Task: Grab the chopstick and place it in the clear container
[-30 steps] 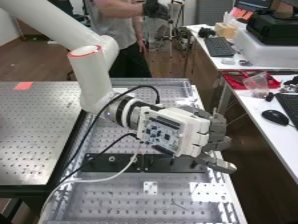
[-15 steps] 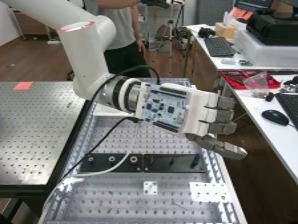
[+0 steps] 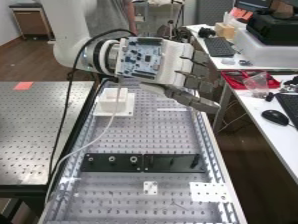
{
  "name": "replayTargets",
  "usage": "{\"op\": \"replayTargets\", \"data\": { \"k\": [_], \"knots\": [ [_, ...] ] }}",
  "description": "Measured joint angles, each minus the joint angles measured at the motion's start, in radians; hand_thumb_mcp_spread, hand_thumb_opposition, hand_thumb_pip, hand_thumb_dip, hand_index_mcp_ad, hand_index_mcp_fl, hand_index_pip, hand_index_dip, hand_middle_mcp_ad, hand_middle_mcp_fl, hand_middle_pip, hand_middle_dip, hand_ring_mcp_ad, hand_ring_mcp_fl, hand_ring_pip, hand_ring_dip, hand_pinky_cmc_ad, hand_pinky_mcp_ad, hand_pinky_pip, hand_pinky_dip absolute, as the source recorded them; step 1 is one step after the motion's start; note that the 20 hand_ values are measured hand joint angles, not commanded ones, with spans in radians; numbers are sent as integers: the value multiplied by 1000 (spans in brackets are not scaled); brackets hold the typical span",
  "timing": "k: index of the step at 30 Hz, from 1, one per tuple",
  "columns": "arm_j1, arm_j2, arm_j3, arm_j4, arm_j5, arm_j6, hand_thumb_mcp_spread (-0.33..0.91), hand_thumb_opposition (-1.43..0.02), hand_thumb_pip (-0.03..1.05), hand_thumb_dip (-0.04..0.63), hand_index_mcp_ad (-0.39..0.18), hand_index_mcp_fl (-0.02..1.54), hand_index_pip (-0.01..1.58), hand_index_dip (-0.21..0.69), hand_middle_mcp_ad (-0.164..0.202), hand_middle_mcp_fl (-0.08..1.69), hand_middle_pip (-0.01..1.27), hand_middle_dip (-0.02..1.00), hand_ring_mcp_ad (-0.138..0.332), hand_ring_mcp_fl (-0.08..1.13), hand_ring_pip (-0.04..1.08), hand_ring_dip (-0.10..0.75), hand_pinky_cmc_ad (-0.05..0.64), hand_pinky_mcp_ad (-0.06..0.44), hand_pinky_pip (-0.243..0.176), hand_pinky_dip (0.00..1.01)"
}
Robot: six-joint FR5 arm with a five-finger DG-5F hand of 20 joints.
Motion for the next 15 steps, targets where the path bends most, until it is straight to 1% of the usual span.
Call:
{"op": "replayTargets", "data": {
  "k": [1,3,4,5,6,8,11,12,14,15],
  "knots": [
    [15,15,-14,-3,16,0,775,-1019,497,284,-21,841,1103,49,23,1000,618,693,17,974,89,443,489,248,91,180],
    [42,38,-35,-7,49,0,771,-1021,497,284,-21,841,1105,49,23,1004,618,693,17,977,89,443,482,248,89,180],
    [63,53,-48,-10,77,0,771,-1021,497,284,-21,841,1101,49,23,1000,618,693,17,977,89,443,489,248,94,180],
    [85,66,-60,-16,108,3,771,-1021,497,281,-21,841,1101,49,23,1004,618,693,17,977,89,443,480,248,87,176],
    [95,70,-64,-18,120,5,771,-1021,497,281,-21,841,1105,49,23,1000,618,693,21,977,89,443,489,248,98,176],
    [139,87,-79,-37,181,22,771,-1021,497,284,-21,841,1105,45,19,1004,616,693,23,974,89,443,478,251,96,176],
    [200,101,-92,-69,255,54,768,-1021,497,284,-21,841,1105,45,19,1011,613,693,19,979,94,443,489,248,101,178],
    [210,102,-94,-75,269,60,768,-1021,497,284,-21,838,1093,49,23,1007,613,693,19,981,91,443,478,251,101,178],
    [262,108,-97,-109,329,97,771,-1021,497,284,-26,838,1089,49,19,1000,602,693,19,983,87,443,480,248,105,180],
    [273,108,-97,-118,342,106,771,-1021,497,284,-35,838,1089,49,21,1000,602,693,21,984,93,443,483,248,105,180]
  ]
}}
